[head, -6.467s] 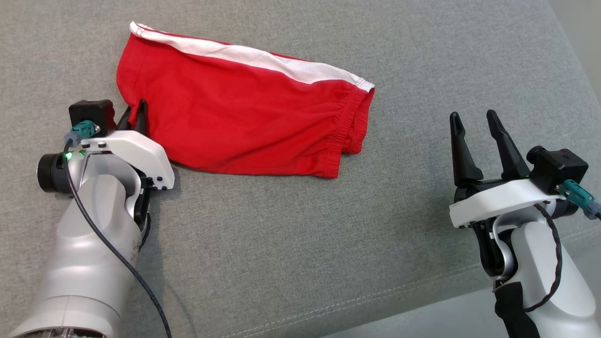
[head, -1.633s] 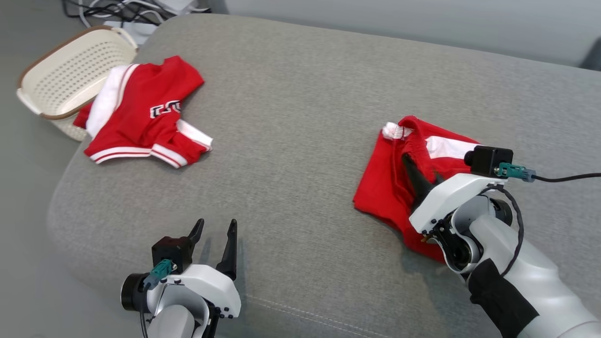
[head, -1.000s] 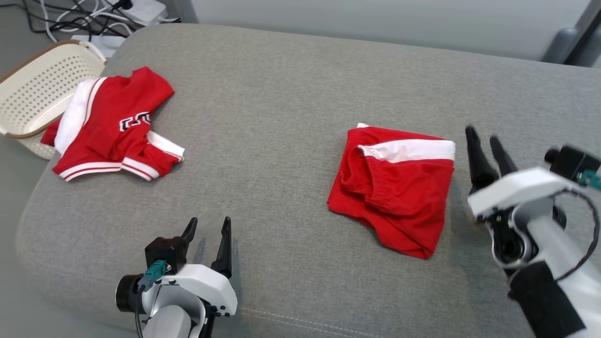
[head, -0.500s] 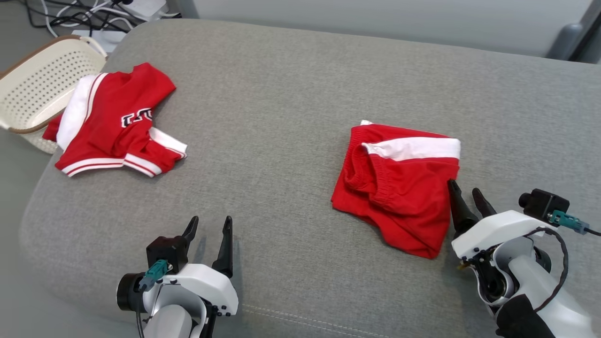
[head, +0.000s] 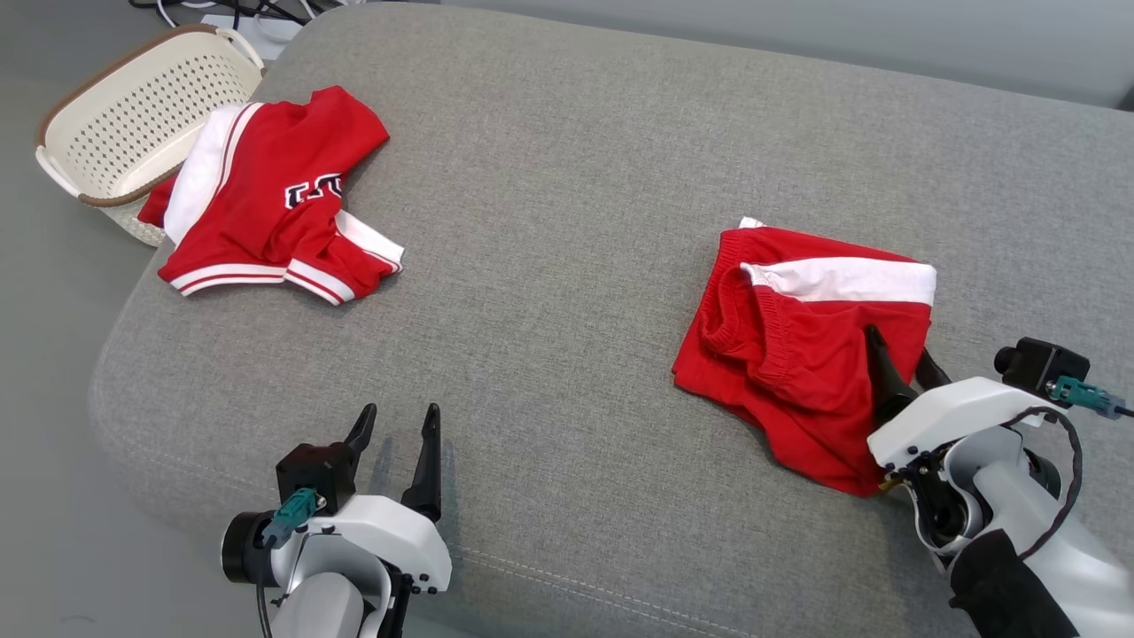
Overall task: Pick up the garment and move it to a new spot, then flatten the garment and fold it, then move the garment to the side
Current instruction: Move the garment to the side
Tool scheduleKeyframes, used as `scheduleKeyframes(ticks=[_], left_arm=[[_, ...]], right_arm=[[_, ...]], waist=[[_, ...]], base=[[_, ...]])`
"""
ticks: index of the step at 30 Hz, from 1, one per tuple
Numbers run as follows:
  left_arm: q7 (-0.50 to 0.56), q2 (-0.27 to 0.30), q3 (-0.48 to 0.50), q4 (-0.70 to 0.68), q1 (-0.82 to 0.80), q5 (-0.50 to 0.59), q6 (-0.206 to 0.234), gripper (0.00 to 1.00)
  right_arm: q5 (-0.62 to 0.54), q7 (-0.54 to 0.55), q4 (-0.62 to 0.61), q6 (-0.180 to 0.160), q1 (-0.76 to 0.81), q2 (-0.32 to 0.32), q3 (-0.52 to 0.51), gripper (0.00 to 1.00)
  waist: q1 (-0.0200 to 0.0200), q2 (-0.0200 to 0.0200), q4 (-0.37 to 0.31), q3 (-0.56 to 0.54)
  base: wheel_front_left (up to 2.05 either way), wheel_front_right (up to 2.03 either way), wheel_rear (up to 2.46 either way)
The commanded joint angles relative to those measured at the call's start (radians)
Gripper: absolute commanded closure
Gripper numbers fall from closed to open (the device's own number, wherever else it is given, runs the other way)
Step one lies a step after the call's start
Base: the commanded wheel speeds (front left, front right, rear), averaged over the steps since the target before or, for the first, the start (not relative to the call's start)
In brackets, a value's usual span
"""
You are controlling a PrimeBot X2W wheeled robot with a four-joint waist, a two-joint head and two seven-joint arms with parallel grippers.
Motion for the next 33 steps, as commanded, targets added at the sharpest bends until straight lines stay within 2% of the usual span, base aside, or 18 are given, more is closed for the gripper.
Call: scheduleKeyframes(ticks=[1, 2, 10, 18, 23, 24, 33], left_arm=[[-0.006, 0.019, 0.027, -0.025, 0.000, -0.004, 0.002, 0.00], [-0.006, 0.019, 0.026, -0.026, -0.001, -0.005, 0.002, 0.00], [-0.006, 0.019, 0.034, -0.030, 0.001, -0.002, 0.001, 0.00], [-0.006, 0.019, 0.054, -0.057, 0.012, 0.017, -0.010, 0.00], [-0.006, 0.019, 0.061, -0.072, 0.015, 0.026, -0.020, 0.00], [-0.006, 0.019, 0.062, -0.076, 0.016, 0.029, -0.023, 0.00], [-0.006, 0.019, 0.070, -0.072, 0.010, 0.047, -0.036, 0.00]], right_arm=[[0.017, 0.000, -0.005, 0.005, 0.006, 0.024, 0.026, 0.82], [0.024, 0.000, -0.005, 0.005, 0.005, 0.023, 0.032, 1.00], [0.065, -0.004, -0.035, 0.005, 0.015, 0.001, 0.064, 1.00], [0.026, -0.005, -0.104, 0.005, 0.054, -0.020, 0.023, 1.00], [-0.018, -0.005, -0.131, 0.005, 0.085, -0.015, -0.017, 1.00], [-0.032, -0.006, -0.138, 0.005, 0.094, -0.013, -0.031, 1.00], [-0.063, -0.006, -0.153, 0.005, 0.119, 0.010, -0.074, 1.00]], waist=[[0.0000, 0.0000, 0.003, 0.003], [0.0000, 0.0000, 0.004, 0.004], [0.0000, 0.0000, -0.008, -0.021], [0.0000, 0.0000, -0.077, -0.067], [0.0000, 0.0000, -0.153, -0.088], [0.0000, 0.0000, -0.189, -0.092], [0.0000, 0.0000, -0.377, -0.097]], base=[[0.00, 0.00, 0.00], [0.00, 0.00, 0.00], [0.00, 0.00, 0.00], [0.00, 0.00, 0.00], [0.00, 0.00, 0.00], [0.00, 0.00, 0.00], [0.00, 0.00, 0.00]])
